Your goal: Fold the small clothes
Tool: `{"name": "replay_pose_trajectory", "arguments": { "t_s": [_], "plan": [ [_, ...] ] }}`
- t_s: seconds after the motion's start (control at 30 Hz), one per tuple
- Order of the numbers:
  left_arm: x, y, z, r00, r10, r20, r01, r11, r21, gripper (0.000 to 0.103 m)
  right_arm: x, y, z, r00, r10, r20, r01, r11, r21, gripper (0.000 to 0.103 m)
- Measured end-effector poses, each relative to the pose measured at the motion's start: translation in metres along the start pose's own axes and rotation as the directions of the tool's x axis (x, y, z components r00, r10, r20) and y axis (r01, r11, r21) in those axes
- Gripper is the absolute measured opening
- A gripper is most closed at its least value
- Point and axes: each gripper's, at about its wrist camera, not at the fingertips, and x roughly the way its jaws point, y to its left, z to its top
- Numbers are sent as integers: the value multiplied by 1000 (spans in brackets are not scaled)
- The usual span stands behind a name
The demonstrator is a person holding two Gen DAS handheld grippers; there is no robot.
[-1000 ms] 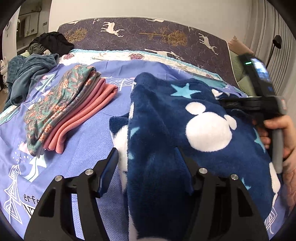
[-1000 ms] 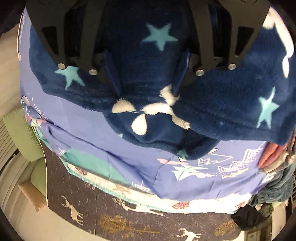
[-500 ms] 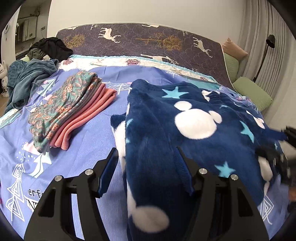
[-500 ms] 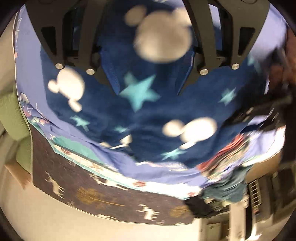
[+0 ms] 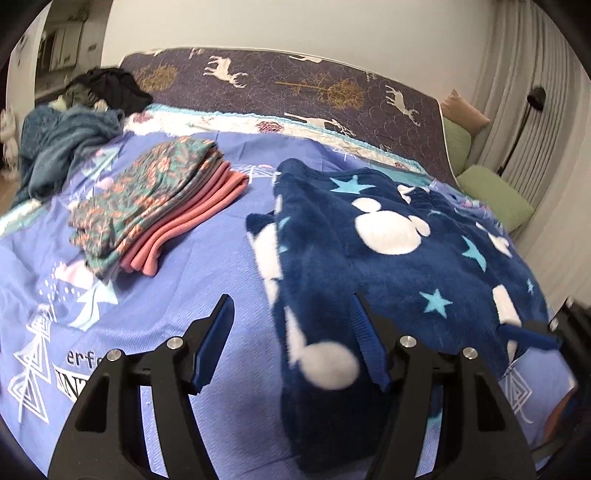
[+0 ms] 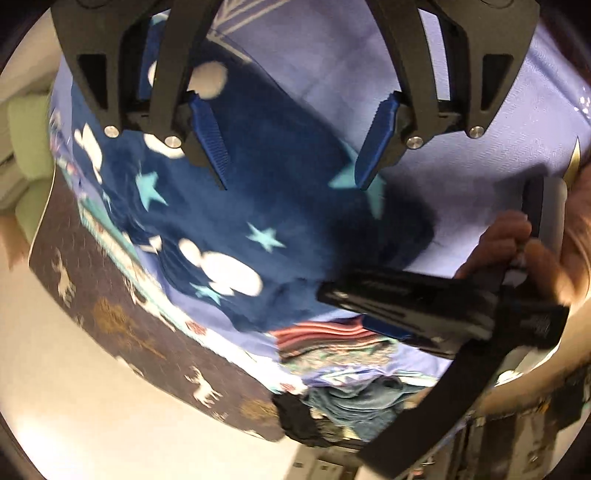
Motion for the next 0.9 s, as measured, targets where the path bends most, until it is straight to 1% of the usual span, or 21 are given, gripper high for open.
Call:
{"name": "replay_pose_trajectory", "arguments": {
  "t_s": [0.07, 0.13, 0.2, 0.3, 0.33, 0.4, 0.43, 0.47, 0.53, 0.57, 0.63, 0.67, 0.73, 0.8, 0.83, 0.87, 0.9],
  "plan": [
    [-2, 15, -1, 1000, -12, 2, 12, 999, -51, 65, 3, 13, 1, 1000, 12, 4, -12, 999, -40, 71],
    [-4, 32, -1, 999, -35, 8, 36, 994, -105, 65, 8, 26, 2, 1000, 5, 11, -4, 995, -96, 71],
    [-5, 45, 1, 997, -71, 10, 71, 986, -151, 65, 12, 37, 3, 1000, -4, 21, 7, 990, -143, 71],
    [-3, 53, 4, 991, -134, 8, 134, 974, -180, 65, 20, 49, 3, 1000, -7, 20, 11, 981, -196, 73],
    [1, 55, 6, 985, -172, -4, 168, 968, -186, 65, 23, 50, 4, 1000, -10, 16, 13, 979, -205, 73],
    [9, 55, 10, 977, -211, -26, 202, 962, -186, 65, 29, 54, 4, 1000, -17, 13, 20, 973, -229, 73],
    [17, 54, 14, 967, -250, -49, 237, 955, -178, 67, 31, 57, 4, 1000, -21, 13, 24, 971, -239, 74],
    [25, 53, 18, 961, -270, -68, 255, 951, -176, 67, 33, 60, 4, 1000, -26, 15, 29, 967, -252, 75],
    [45, 52, 27, 948, -300, -103, 278, 943, -184, 67, 40, 64, 5, 999, -41, 18, 44, 961, -273, 75],
    [58, 52, 33, 937, -325, -130, 297, 934, -198, 67, 42, 66, 7, 999, -46, 26, 51, 959, -279, 75],
    [81, 55, 39, 929, -333, -164, 289, 926, -245, 67, 47, 70, 10, 998, -53, 39, 62, 955, -289, 75],
    [89, 57, 42, 921, -351, -169, 299, 915, -271, 68, 49, 71, 13, 998, -54, 44, 65, 955, -290, 75],
    [105, 63, 47, 893, -418, -169, 349, 878, -328, 68, 53, 73, 15, 997, -56, 49, 68, 955, -289, 75],
    [115, 64, 52, 885, -440, -152, 370, 863, -343, 68, 57, 73, 17, 997, -57, 55, 71, 955, -288, 74],
    [118, 63, 54, 884, -443, -148, 376, 864, -335, 67, 59, 74, 18, 996, -60, 60, 75, 955, -288, 73],
    [122, 61, 56, 887, -438, -145, 376, 869, -323, 66, 61, 74, 19, 996, -63, 65, 79, 955, -286, 69],
    [124, 59, 56, 891, -431, -143, 373, 874, -312, 56, 63, 74, 19, 996, -65, 68, 82, 955, -284, 66]
  ]
}}
